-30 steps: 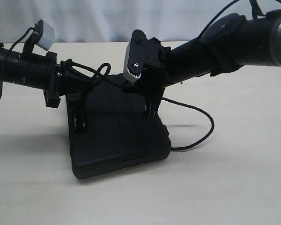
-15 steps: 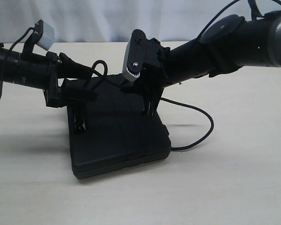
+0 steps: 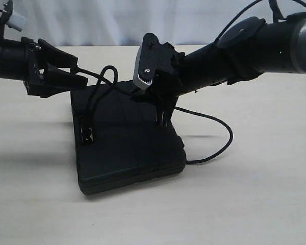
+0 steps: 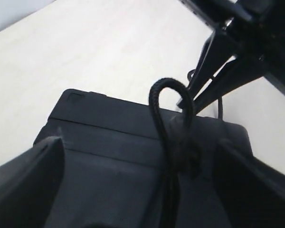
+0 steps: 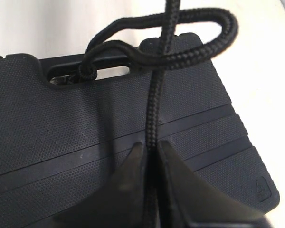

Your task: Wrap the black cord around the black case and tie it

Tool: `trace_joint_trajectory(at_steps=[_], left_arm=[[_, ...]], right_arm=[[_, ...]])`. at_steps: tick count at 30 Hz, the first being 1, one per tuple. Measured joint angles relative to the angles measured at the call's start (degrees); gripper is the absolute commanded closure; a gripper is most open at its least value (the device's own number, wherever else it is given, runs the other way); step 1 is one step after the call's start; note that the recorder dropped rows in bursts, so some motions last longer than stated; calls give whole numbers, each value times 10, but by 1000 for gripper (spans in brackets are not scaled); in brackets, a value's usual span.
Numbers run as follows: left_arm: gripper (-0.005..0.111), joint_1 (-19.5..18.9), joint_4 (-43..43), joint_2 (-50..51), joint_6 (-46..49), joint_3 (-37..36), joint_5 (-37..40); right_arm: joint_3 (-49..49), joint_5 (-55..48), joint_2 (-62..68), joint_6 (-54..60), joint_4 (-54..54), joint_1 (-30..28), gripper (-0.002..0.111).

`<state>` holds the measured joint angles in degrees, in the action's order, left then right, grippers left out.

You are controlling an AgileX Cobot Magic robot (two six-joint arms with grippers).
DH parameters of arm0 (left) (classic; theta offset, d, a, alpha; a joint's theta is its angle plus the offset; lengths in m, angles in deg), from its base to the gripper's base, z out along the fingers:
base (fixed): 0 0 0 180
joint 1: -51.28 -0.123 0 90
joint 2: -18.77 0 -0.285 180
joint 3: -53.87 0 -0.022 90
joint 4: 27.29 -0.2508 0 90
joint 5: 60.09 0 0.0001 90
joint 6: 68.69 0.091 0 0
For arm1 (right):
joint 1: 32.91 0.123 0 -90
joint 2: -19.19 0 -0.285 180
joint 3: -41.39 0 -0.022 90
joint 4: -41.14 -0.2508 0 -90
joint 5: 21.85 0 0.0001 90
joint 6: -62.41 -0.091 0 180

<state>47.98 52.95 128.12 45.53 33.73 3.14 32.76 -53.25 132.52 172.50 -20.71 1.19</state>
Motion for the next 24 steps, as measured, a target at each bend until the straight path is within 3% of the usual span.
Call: trace_joint_trajectory(at_steps=[6, 13, 24], left_arm=[[31, 0, 40, -11, 0, 0, 45], [61, 3, 44, -12, 0, 0, 50], [56, 42, 5, -12, 0, 0, -11]], right_arm=[[0, 0, 0, 0, -3, 0, 104], [0, 0, 0, 0, -4, 0, 104], [0, 0, 0, 0, -5, 0, 104]])
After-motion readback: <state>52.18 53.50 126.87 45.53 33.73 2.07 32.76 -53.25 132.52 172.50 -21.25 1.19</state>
